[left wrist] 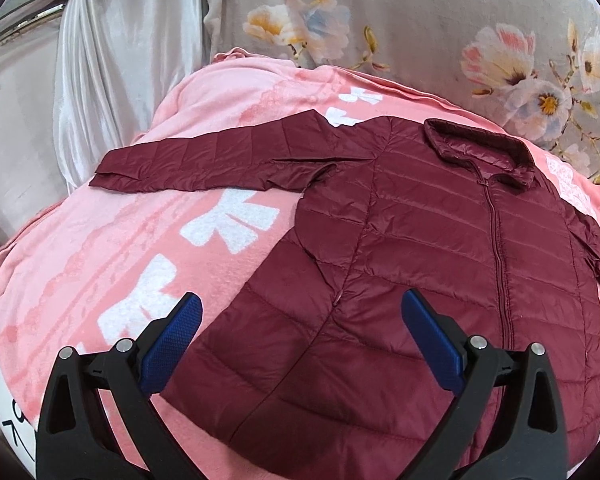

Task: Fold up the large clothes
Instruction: 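Grasp the jacket sleeve cuff with the right tool and lift it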

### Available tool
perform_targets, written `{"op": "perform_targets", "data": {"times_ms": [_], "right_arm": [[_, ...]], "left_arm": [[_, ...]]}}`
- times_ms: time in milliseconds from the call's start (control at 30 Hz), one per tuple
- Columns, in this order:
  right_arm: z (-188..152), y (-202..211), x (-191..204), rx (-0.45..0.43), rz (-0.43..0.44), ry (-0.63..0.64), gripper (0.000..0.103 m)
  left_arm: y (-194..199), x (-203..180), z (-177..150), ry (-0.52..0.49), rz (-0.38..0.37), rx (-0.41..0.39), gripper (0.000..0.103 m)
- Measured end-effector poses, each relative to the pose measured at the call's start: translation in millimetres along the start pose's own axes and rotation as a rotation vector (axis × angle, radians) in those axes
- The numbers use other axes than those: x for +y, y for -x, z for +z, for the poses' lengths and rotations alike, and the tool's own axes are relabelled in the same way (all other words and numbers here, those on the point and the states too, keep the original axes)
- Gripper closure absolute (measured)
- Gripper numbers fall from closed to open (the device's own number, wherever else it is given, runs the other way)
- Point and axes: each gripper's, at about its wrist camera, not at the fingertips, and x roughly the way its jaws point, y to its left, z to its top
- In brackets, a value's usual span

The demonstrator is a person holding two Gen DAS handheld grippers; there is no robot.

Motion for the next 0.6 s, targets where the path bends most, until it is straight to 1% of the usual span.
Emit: {"op": "perform_targets", "data": {"times_ms": [67,133,267,333,433,467,533,600], "right_arm": [[0.9,10.0,18.4,-0.029,0.041,0.027,0.096],[-0.1,25.2,47.8,-0.059,0.1,0.081,0.096],[-25.3,63.8,135.2,-0.089,0.266,0.281,0.096],[-51.8,83.9,184.6,-0.08,0.361,0.401,0.096],[-93.1,103.4,236.9,-0.052,0.464,0.538,0.096],[-117.7,111.4,260.0,-0.027,0.515,0.599,0.096],[-147.4,115.8,285.9,0.017,0.57,0.66,0.096],[-184.2,119.7,313.7,0.082,0.632,0.721,0.097]], "left_arm": [[-1.1,-1.8,1.8,-0.003,-0.004,-0.005,0.005],[-0.8,-1.8,3.9,-0.003,-0.006,-0.014,0.005],[-1.5,1.0,7.5,0.015,-0.018,-0.021,0.005],[-1.2,4.1,9.4,0.028,-0.027,-0.025,0.005],[-0.6,9.7,11.9,0.04,-0.039,-0.029,0.005],[-0.5,11.3,12.9,0.042,-0.043,-0.029,0.005],[0.1,17.6,15.0,0.054,-0.05,-0.034,0.005],[-0.3,24.8,16.6,0.066,-0.061,-0.033,0.005]]}}
